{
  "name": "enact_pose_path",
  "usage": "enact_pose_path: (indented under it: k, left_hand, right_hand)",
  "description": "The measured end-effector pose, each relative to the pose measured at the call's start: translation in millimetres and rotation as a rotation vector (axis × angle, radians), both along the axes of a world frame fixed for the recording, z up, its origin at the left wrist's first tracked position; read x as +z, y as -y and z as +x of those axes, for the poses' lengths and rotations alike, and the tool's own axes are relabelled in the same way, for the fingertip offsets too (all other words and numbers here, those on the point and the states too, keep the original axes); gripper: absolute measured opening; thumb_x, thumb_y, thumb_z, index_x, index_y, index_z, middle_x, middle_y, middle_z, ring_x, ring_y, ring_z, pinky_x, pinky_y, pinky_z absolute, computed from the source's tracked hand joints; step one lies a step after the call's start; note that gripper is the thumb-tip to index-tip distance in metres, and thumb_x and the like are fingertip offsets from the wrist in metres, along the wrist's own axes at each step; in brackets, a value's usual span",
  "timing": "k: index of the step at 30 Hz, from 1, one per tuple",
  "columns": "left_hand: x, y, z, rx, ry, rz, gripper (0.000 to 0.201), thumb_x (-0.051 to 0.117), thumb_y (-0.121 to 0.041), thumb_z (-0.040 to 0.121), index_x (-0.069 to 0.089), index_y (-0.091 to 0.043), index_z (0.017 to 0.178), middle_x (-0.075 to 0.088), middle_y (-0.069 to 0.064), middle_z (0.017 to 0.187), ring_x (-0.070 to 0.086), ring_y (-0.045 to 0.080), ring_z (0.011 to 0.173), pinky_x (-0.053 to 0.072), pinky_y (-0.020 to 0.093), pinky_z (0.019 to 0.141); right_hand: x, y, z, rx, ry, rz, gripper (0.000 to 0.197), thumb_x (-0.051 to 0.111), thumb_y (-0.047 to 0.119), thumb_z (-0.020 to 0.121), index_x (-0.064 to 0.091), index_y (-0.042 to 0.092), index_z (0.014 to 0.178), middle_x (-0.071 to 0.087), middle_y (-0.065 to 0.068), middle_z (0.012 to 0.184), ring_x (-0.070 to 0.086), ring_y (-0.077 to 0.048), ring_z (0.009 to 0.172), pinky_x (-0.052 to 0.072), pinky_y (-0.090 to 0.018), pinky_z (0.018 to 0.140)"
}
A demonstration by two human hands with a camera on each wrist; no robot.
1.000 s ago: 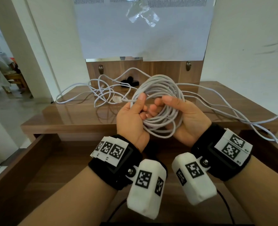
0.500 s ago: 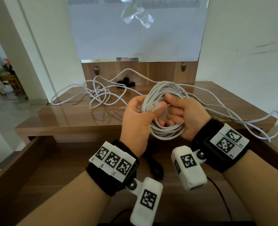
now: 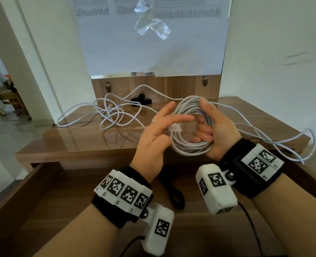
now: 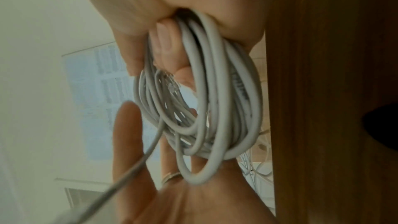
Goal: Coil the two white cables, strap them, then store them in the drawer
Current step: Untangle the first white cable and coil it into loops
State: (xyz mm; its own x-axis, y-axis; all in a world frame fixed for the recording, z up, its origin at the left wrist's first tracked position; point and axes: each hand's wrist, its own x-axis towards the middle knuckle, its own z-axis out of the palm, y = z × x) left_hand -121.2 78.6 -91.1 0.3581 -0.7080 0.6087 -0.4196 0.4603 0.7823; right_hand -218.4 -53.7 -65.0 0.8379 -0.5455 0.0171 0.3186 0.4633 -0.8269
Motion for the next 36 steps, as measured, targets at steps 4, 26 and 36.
enact_pose_path:
  k: [4, 26, 36]
  left_hand:
    - [1, 0, 0, 0.064, -0.082, -0.002, 0.028, 0.052, -0.025, 0.093, 0.074, -0.011, 0.081, 0.051, -0.003, 0.142, 0.047, 0.012, 0.133, 0.040, 0.045, 0.109]
    - [6, -2, 0, -0.287, -0.596, 0.247, 0.011, 0.062, -0.009, 0.081, 0.059, 0.000, 0.085, 0.066, 0.013, 0.073, 0.069, 0.022, 0.068, 0.060, 0.034, 0.065]
    - [20, -7, 6, -0.318, -0.779, 0.046, 0.023, 0.052, -0.029, 0.090, 0.050, -0.007, 0.082, 0.038, -0.008, 0.045, 0.033, 0.002, 0.033, 0.044, 0.019, 0.046]
  right_hand:
    - [0, 1, 0, 0.042, 0.008, 0.034, 0.045, 0.061, 0.053, 0.084, 0.045, 0.016, 0.063, 0.024, 0.007, 0.040, 0.022, -0.008, 0.031, 0.030, -0.022, 0.039]
    - [3, -8, -1, 0.239, 0.068, -0.108, 0.042, 0.054, 0.048, 0.082, 0.042, 0.011, 0.066, 0.029, 0.006, 0.038, 0.027, -0.007, 0.028, 0.033, -0.019, 0.036]
    - [-14, -10, 10, 0.275, 0.119, -0.117, 0.040, 0.057, 0.048, 0.082, 0.055, 0.009, 0.078, 0.051, -0.006, 0.064, 0.055, -0.019, 0.062, 0.054, -0.031, 0.067]
